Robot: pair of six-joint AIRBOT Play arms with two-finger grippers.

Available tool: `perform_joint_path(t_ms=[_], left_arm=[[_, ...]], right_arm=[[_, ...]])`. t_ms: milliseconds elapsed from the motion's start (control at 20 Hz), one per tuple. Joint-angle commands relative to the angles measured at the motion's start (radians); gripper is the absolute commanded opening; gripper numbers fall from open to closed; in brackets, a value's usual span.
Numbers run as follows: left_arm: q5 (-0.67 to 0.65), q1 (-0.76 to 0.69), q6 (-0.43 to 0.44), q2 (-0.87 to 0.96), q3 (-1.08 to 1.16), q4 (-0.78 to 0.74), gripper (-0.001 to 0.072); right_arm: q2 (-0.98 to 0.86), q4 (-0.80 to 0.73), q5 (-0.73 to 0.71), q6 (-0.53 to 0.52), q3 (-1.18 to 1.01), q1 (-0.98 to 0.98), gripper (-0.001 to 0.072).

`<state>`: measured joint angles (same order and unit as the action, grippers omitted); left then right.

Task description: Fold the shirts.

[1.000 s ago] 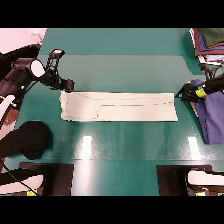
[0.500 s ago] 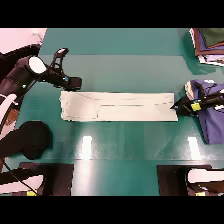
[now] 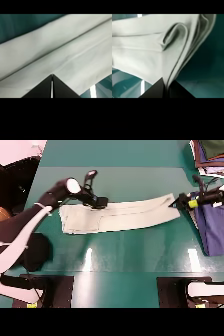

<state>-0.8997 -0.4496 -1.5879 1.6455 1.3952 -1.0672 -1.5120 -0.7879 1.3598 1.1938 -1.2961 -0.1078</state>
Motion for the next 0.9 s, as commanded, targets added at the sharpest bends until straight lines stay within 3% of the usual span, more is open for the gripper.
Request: perform_joint_path(t_ms=[0,350,650,850], left_arm=[[-0.002,-0.077,-0.002,0.129,0.099,0.038,0.0026],[0.021,-0.105,-0.001,0.198,0.181,0.091,0.0026],[0.015,-0.083,-0.002,0.188,0.196,0.066,0.0026],[-0.063,0.037,-0.002,0.071,0.196,-0.063,0.0026]], right_arm=[[0.09,0.097,0.021,0.033,-0.143,0.064,0.0014],[0.111,0.167,0.0,0.078,-0.373,0.309,0.0015],[0.091,0.166,-0.026,0.079,-0.396,0.45,0.0014],[0.037,0.169,-0.072,0.077,-0.396,0.551,0.0015]])
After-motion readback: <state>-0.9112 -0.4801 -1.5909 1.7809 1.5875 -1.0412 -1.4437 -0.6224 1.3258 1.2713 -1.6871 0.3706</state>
